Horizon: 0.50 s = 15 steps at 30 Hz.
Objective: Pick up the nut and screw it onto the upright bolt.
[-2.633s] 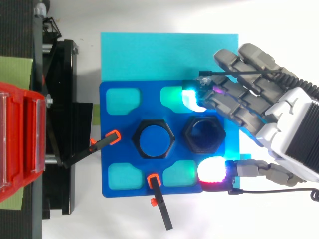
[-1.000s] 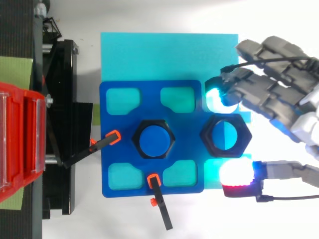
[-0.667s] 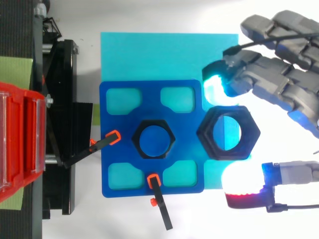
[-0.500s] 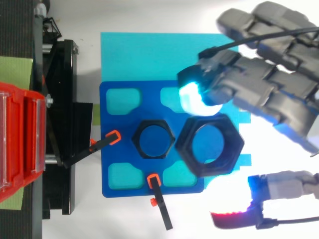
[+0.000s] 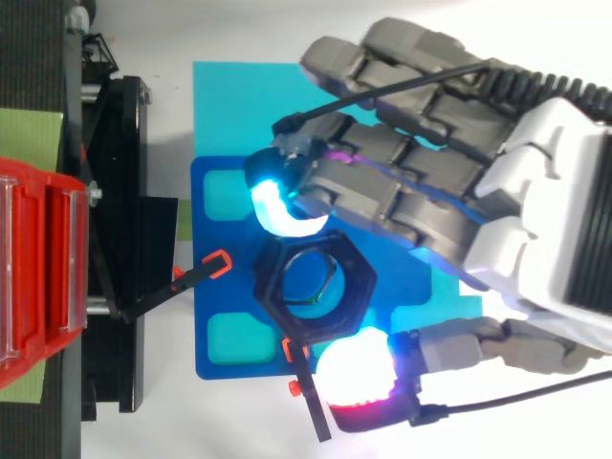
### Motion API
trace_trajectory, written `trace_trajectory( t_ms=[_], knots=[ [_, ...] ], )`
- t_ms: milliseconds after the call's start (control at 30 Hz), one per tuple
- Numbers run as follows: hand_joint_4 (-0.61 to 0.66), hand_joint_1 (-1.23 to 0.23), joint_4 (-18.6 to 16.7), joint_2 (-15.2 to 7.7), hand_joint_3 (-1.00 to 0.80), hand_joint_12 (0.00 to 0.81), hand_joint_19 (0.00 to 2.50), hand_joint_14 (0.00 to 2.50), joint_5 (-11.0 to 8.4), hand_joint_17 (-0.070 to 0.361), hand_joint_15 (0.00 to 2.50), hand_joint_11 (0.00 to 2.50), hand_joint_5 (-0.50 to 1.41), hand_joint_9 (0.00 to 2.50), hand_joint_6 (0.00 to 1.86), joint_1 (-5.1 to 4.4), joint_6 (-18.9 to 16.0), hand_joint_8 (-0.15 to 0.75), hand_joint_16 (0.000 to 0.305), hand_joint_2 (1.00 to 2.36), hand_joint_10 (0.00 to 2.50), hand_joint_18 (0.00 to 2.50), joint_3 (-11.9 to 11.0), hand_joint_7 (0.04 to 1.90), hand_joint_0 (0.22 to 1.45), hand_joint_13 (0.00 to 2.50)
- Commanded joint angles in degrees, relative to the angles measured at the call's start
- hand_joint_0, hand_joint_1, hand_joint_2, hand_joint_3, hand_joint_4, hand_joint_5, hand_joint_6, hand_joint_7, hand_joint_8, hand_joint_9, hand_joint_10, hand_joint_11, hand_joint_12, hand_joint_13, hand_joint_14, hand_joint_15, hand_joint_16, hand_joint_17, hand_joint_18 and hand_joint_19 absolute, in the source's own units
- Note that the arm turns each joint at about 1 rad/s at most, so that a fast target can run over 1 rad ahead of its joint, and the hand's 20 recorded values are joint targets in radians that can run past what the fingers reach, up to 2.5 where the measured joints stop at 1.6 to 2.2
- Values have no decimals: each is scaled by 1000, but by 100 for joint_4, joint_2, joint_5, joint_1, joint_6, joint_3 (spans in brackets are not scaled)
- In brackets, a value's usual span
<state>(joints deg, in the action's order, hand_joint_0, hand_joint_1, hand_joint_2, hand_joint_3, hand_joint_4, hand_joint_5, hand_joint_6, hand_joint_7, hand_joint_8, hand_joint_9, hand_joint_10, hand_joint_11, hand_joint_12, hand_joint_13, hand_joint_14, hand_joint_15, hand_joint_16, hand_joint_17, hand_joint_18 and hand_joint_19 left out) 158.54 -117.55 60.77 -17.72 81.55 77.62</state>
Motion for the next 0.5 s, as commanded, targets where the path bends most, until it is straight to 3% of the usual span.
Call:
trace_trajectory(
  t_ms=[0,233,467],
  knots=[
    [313,-534,-42,-119,-440,374,49,0,58,112,0,152,-182,486,584,41,-16,310,50,1006,5,354,-62,1226,563,385],
    [311,-533,142,-199,-437,375,48,0,295,111,0,157,-182,488,583,155,-8,310,50,1005,5,354,-62,1228,562,386],
    [310,-534,379,-199,-439,375,48,0,410,112,0,152,-182,487,584,164,27,309,50,1005,5,357,-62,1227,562,387]
  ],
)
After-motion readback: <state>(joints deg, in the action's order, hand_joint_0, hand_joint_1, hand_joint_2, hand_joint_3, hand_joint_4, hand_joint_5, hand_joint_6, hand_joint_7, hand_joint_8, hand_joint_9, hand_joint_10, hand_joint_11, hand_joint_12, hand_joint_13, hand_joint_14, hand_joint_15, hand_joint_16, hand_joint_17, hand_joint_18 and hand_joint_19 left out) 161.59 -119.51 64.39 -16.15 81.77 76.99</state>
